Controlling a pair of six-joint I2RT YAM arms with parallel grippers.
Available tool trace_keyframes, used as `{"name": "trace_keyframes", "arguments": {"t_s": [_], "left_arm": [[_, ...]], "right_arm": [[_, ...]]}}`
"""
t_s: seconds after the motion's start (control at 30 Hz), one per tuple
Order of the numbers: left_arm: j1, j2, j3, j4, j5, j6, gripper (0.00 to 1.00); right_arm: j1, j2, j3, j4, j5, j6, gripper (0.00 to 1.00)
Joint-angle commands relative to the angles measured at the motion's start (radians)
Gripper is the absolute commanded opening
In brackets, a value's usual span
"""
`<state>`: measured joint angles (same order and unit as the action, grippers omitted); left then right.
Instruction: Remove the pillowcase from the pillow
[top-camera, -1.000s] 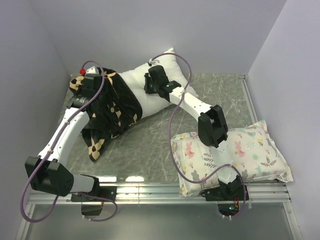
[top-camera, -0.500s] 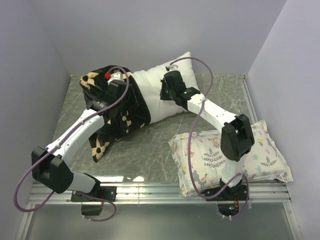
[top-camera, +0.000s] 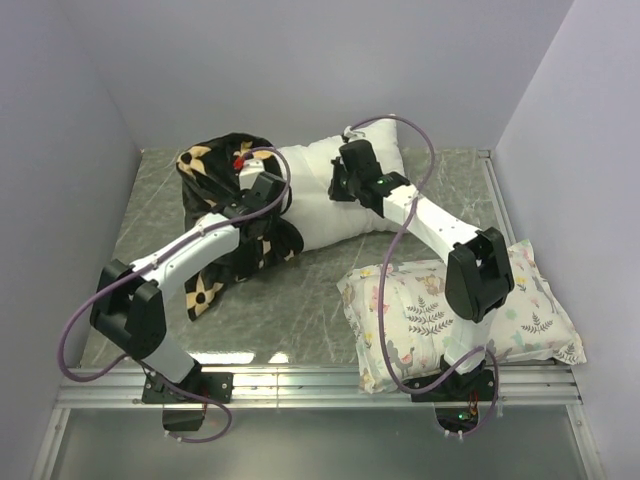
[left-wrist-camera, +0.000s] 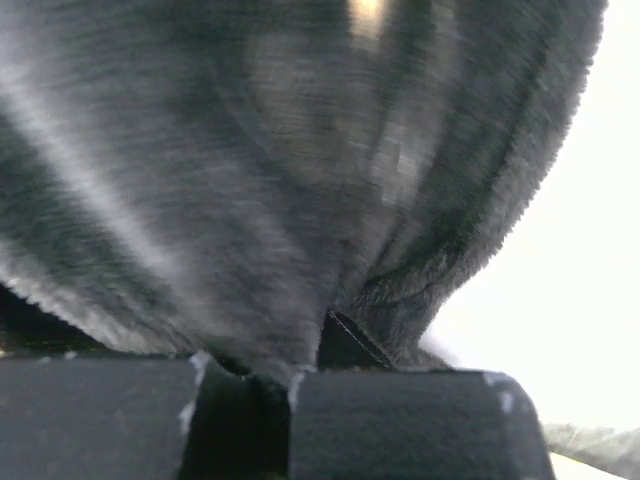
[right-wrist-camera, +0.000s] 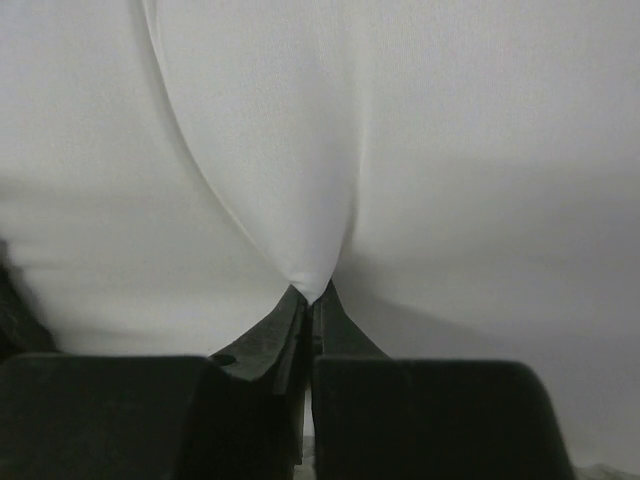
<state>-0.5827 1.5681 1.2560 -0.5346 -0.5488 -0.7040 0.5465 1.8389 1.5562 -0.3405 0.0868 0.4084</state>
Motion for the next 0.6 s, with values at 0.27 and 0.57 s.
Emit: {"name": "trace_keyframes", "arguments": {"t_s": [0.27, 0.57], "left_arm": [[0.495, -0.241, -0.24, -0.012, 0.079, -0.034, 0.0], [0.577, -0.224, -0.322, 0.054, 0.217, -0.087, 0.0]], "right_arm": [[-0.279, -0.101, -0.076, -0.051, -0.077, 0.035, 0.0], [-0.3, -0.072, 0.01, -0.083, -0.095, 0.024, 0.0]]}}
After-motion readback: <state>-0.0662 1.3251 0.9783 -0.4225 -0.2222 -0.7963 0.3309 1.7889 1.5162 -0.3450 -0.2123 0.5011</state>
